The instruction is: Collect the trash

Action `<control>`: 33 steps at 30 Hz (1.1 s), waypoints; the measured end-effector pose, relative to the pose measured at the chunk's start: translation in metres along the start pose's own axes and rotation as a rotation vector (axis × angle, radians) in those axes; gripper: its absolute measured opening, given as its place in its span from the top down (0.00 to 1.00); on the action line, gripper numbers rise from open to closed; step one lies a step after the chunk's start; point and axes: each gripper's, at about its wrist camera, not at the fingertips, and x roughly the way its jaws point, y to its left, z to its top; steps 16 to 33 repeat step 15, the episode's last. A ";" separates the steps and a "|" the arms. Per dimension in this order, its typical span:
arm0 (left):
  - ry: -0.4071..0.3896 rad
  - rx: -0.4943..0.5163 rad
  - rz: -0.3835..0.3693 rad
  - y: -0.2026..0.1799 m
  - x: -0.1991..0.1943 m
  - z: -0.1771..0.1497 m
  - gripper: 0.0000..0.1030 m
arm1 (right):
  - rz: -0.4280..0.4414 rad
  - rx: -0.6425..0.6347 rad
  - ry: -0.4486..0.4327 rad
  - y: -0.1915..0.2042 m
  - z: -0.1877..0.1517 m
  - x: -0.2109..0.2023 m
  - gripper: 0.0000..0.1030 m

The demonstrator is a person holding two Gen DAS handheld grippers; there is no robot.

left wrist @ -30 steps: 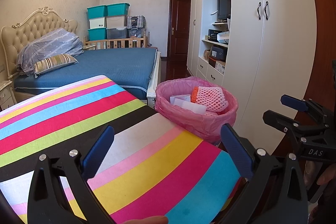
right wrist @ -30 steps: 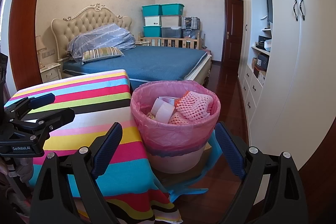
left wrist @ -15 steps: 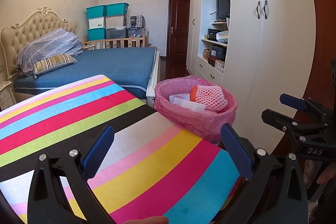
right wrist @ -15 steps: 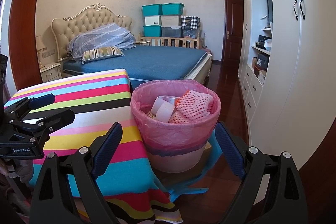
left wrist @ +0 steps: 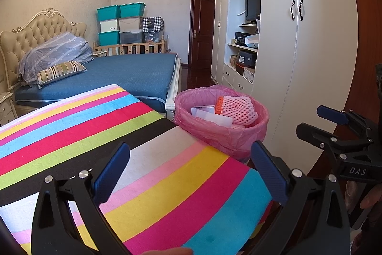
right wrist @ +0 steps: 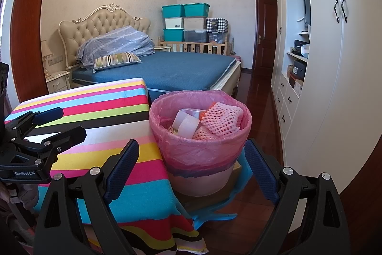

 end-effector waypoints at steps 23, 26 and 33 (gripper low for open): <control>0.043 -0.059 0.100 0.093 -0.048 0.008 0.05 | 0.113 -0.057 0.069 0.063 0.009 0.022 0.18; 0.043 -0.059 0.100 0.093 -0.048 0.008 0.05 | 0.113 -0.057 0.069 0.063 0.009 0.022 0.18; 0.043 -0.059 0.100 0.093 -0.048 0.008 0.05 | 0.113 -0.057 0.069 0.063 0.009 0.022 0.18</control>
